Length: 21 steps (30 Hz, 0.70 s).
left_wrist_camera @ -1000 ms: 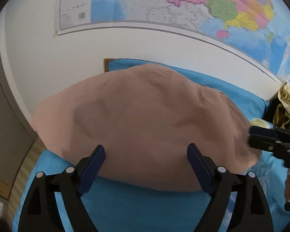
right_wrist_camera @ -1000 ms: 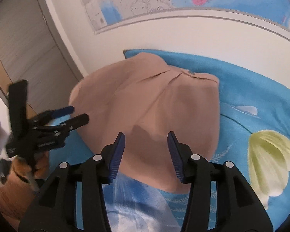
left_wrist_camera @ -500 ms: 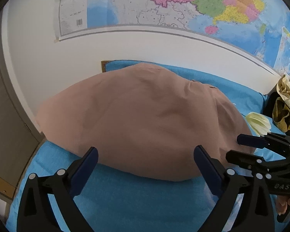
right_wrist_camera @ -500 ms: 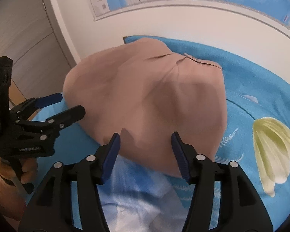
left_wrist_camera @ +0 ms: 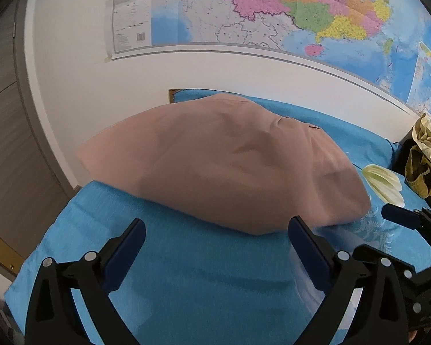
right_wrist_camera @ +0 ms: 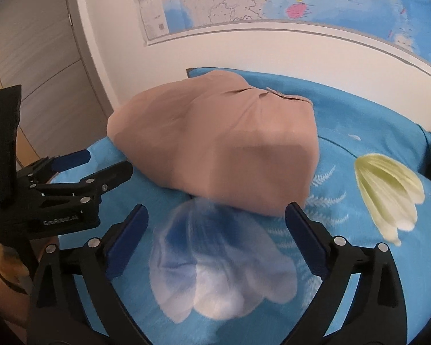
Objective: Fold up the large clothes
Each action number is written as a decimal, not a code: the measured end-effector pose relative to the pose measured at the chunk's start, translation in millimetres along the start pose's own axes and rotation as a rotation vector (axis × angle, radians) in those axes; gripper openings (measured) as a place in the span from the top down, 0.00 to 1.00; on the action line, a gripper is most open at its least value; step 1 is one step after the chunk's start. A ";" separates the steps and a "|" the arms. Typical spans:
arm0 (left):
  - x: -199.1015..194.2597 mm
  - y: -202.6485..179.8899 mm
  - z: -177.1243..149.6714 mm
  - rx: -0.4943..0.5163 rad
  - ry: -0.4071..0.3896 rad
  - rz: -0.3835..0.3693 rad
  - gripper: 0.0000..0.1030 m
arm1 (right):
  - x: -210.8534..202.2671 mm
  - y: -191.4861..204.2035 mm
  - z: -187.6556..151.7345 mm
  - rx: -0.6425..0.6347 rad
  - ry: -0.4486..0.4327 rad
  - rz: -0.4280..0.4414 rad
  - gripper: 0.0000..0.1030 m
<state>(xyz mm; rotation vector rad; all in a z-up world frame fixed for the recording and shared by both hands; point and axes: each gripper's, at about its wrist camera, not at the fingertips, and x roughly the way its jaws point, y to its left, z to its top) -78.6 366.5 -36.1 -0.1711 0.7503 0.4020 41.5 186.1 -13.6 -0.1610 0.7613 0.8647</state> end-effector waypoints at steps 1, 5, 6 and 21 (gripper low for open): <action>-1.2 -0.3 -2.3 -0.008 0.004 -0.004 0.07 | -1.8 0.4 -2.7 0.001 0.002 0.002 0.06; -7.4 -3.9 -10.7 -0.023 0.013 -0.017 0.07 | -9.4 1.7 -13.2 -0.002 0.006 -0.005 0.06; -9.0 -4.1 -12.3 -0.025 0.013 -0.022 0.07 | -11.7 2.2 -15.8 -0.001 0.004 -0.008 0.06; -28.1 -11.1 -28.1 -0.048 0.004 -0.026 0.07 | -31.8 8.2 -33.5 -0.009 -0.027 -0.021 0.06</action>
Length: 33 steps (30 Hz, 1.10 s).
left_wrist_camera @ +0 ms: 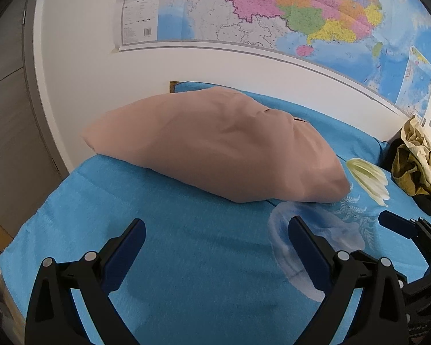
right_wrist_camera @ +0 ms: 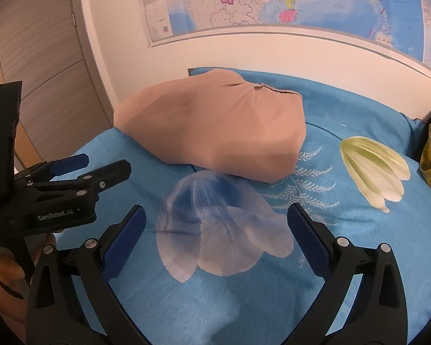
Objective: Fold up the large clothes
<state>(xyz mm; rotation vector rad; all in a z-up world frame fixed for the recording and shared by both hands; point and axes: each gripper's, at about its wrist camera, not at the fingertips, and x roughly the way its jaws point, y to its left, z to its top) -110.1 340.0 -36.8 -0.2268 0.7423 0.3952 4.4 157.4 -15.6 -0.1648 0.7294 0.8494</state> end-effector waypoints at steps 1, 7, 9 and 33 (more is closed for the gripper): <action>-0.6 -0.2 -0.5 -0.003 0.001 0.000 0.07 | -0.7 0.5 -0.9 -0.001 0.001 -0.001 0.06; -4.5 -1.1 -1.9 -0.003 -0.006 0.013 0.07 | -3.6 2.3 -4.8 0.003 0.004 0.010 0.06; -5.1 -1.2 -2.0 -0.003 -0.005 0.012 0.07 | -4.9 3.5 -5.6 0.003 0.003 0.006 0.06; -9.3 5.1 -2.5 0.029 -0.017 0.021 0.07 | -3.9 11.1 -11.3 0.045 0.016 0.001 0.06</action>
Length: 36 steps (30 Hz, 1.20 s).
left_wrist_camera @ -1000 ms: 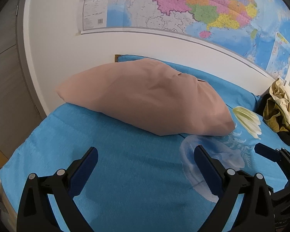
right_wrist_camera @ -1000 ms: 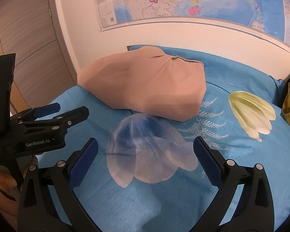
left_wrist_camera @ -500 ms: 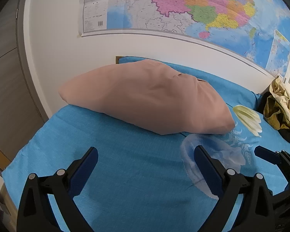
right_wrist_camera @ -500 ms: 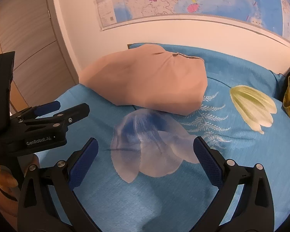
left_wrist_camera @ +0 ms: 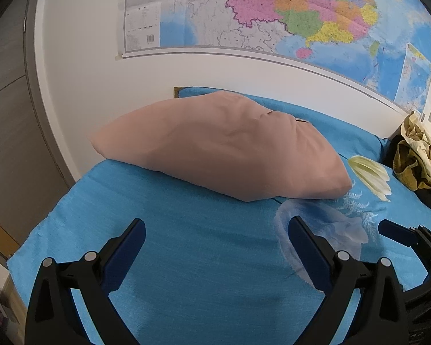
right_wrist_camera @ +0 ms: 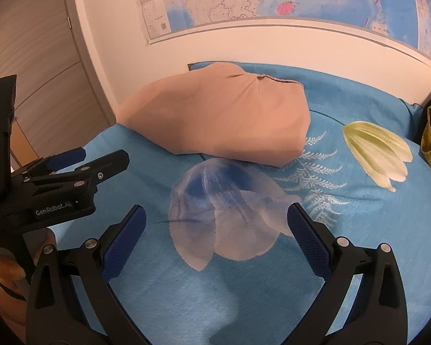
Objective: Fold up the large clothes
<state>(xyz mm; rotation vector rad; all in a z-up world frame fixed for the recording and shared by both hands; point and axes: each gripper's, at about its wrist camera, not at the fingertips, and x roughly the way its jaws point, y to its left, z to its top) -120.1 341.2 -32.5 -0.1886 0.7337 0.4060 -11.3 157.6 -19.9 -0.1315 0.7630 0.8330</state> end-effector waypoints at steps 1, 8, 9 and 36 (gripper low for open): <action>-0.5 0.1 -0.3 -0.002 0.000 -0.001 0.07 | 0.1 0.2 -0.3 0.000 0.001 -0.002 0.06; -0.4 1.1 0.9 0.006 0.002 -0.008 0.07 | 0.8 -0.1 -1.4 0.010 0.004 -0.005 0.06; -0.5 0.5 0.5 0.003 0.001 -0.007 0.07 | 1.5 0.2 -1.5 0.008 0.010 -0.008 0.06; 0.8 -1.6 1.0 -0.004 0.008 -0.027 0.07 | 0.3 1.1 -1.2 0.023 0.007 -0.008 0.06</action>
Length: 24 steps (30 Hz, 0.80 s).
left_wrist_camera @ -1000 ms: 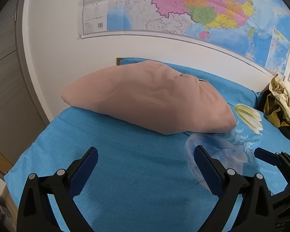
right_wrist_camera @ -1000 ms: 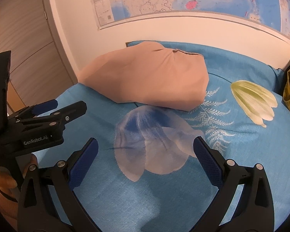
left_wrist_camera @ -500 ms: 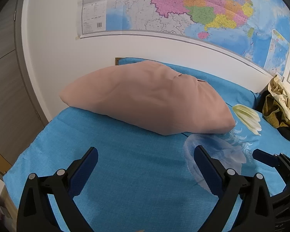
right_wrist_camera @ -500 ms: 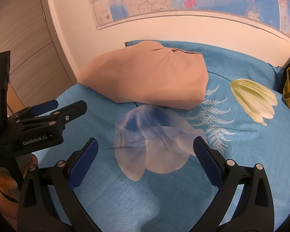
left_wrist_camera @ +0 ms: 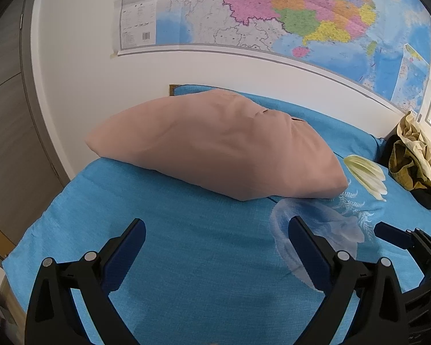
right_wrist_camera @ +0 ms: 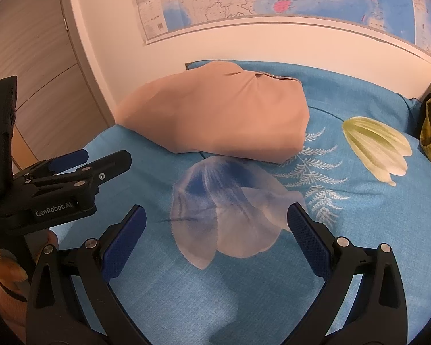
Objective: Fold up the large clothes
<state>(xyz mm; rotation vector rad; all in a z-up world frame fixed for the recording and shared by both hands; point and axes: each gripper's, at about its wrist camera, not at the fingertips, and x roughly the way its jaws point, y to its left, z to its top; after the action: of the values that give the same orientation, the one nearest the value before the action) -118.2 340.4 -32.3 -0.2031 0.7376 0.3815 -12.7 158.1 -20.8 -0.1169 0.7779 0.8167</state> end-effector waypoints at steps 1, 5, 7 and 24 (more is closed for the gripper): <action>0.2 0.1 -0.1 -0.001 0.001 0.000 0.07 | 0.3 0.2 -0.1 -0.001 0.001 0.000 0.06; 0.5 0.3 -0.6 0.001 0.001 0.001 0.07 | 0.5 0.2 0.0 0.000 0.004 -0.002 0.06; 1.1 -0.1 -1.2 0.003 0.003 0.000 0.07 | 0.9 0.0 0.0 0.001 0.006 -0.002 0.06; 4.4 0.0 -3.2 0.001 0.012 -0.010 0.07 | -0.3 0.4 -2.2 0.012 0.006 -0.007 0.06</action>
<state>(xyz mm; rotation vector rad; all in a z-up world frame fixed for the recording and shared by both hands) -117.3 340.6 -37.7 -0.2080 0.7487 0.3704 -14.4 157.4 -22.1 -0.1111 0.7882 0.8051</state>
